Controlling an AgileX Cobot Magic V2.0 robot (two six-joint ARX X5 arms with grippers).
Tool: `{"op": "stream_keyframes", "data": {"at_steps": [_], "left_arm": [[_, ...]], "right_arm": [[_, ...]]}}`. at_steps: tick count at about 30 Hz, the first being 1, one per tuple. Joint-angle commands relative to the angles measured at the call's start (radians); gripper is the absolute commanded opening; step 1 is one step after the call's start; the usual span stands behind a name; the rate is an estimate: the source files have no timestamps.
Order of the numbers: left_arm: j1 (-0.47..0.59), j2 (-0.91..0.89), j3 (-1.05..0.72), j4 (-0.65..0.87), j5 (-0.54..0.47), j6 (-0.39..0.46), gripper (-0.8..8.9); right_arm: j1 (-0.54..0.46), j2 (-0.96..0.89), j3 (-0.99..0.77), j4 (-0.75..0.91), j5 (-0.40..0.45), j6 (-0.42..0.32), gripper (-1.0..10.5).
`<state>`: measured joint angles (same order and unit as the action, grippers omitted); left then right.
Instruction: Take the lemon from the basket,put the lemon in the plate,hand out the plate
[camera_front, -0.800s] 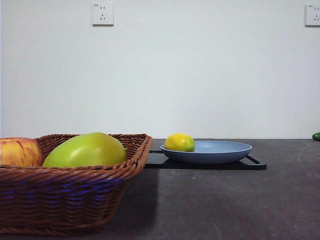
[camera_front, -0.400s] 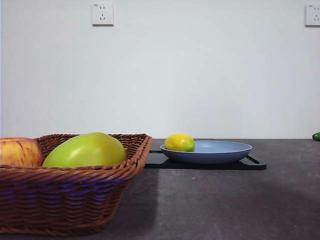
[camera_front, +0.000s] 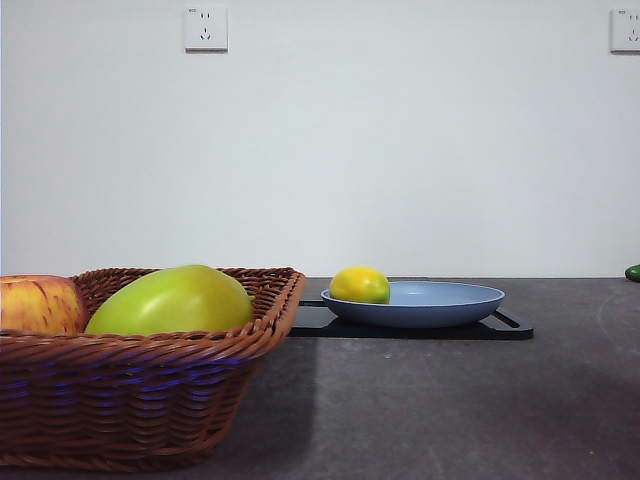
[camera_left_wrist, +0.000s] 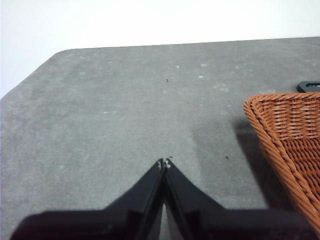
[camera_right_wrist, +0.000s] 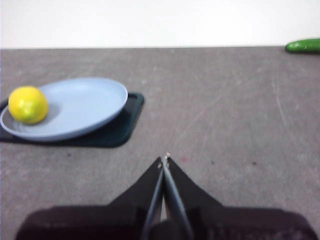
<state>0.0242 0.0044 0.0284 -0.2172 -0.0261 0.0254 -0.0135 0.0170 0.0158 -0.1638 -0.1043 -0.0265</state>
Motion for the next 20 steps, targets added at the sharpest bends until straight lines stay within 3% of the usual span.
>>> {"op": "stream_keyframes", "data": {"at_steps": [1, 5, 20], "left_arm": [[0.003, -0.003, -0.005, -0.011, 0.003, -0.006, 0.08], [0.003, -0.003, -0.005, -0.012, 0.003, -0.006, 0.08], [0.003, -0.003, -0.005, -0.011, 0.003, -0.006, 0.08]], "right_arm": [[-0.001, -0.017, -0.008, -0.012, -0.001, 0.004, 0.0], [-0.001, -0.018, -0.008, -0.009, 0.002, 0.035, 0.0], [0.001, -0.018, -0.007, -0.008, 0.003, 0.035, 0.0]]}}
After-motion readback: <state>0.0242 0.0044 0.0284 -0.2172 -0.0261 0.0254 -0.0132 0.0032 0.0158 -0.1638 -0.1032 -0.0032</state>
